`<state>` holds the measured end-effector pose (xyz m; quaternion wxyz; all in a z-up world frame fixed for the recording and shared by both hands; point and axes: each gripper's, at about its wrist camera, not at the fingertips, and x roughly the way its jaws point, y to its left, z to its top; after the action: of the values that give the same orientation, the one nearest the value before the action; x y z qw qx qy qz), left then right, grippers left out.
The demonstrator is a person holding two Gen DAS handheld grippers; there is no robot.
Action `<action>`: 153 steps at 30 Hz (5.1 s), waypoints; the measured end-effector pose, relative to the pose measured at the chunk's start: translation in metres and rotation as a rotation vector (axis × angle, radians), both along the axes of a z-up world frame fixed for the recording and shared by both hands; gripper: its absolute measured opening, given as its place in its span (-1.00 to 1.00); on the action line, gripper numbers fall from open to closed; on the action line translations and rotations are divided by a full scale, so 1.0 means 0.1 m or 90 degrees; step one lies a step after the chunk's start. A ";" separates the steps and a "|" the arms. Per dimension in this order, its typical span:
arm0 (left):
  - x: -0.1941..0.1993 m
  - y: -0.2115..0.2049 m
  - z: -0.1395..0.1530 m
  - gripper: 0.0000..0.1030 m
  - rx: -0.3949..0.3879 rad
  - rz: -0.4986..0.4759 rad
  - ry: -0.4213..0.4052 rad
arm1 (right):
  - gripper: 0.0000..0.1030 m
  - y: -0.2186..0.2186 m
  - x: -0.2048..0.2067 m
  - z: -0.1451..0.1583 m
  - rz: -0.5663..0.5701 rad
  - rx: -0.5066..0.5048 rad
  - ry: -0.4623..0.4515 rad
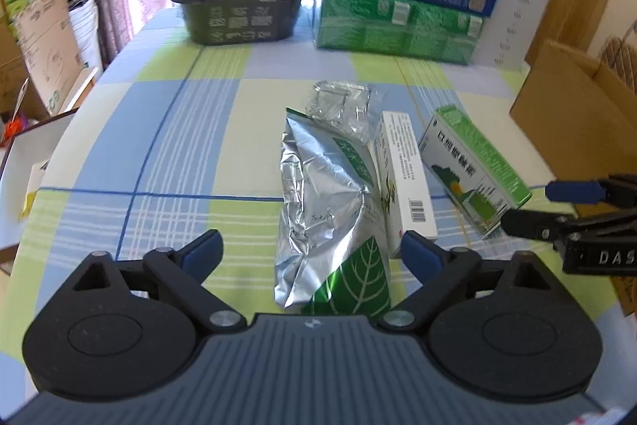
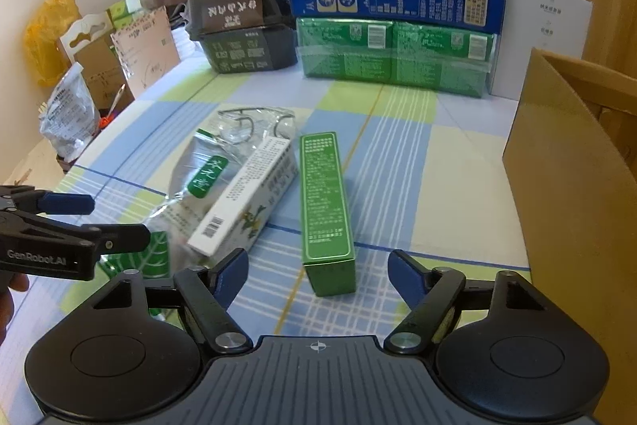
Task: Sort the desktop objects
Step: 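Grasp the silver foil tea bag with the left tool while the right tool grasps the long green box, then lift the foil bag and green box and carry them over the cardboard box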
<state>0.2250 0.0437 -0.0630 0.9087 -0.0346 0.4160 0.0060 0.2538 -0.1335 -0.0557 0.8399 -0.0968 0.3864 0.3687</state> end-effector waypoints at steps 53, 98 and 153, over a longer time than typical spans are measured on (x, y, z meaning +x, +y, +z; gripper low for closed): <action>0.10 -0.27 -0.24 0.15 0.054 -0.074 0.091 | -0.46 -0.02 -0.02 -0.18 0.010 -0.070 0.035; -0.61 -0.64 -0.13 0.01 0.045 -0.137 0.139 | -0.07 -0.16 -0.66 -0.22 0.047 -0.125 0.065; -0.73 -0.74 -0.02 -0.09 0.024 -0.144 0.124 | -0.46 -0.31 -0.72 -0.01 -0.010 -0.081 0.025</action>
<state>0.1520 -0.0304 -0.0646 0.8593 0.0302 0.5033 -0.0852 0.1815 -0.1649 -0.0571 0.8273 -0.1398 0.4261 0.3384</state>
